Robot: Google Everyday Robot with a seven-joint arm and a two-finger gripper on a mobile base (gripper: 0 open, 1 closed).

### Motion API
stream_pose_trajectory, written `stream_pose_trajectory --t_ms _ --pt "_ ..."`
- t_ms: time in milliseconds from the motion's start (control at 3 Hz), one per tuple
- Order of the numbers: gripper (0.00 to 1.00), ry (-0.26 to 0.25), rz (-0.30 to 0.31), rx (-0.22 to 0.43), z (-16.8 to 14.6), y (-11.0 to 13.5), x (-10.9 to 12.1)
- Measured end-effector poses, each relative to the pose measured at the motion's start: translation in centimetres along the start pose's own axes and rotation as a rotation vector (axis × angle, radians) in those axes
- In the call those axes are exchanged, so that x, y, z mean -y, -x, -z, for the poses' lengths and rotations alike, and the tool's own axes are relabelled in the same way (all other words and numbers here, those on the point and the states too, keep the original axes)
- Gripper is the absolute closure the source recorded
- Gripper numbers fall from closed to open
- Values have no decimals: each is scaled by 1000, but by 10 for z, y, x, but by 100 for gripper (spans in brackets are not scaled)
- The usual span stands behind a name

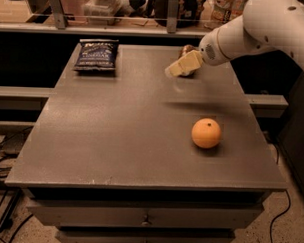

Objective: Move orange can near orange

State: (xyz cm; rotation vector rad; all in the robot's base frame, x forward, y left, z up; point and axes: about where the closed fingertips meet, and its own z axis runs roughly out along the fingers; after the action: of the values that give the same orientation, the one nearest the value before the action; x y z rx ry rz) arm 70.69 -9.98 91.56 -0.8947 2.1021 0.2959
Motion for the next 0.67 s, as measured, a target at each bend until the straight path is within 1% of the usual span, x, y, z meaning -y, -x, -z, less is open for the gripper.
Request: stream_pose_trajectory --t_ms 333,667 --pt "0 0 0 0 0 0 0" --pt "0 -7 -80 22 -15 -3 8"
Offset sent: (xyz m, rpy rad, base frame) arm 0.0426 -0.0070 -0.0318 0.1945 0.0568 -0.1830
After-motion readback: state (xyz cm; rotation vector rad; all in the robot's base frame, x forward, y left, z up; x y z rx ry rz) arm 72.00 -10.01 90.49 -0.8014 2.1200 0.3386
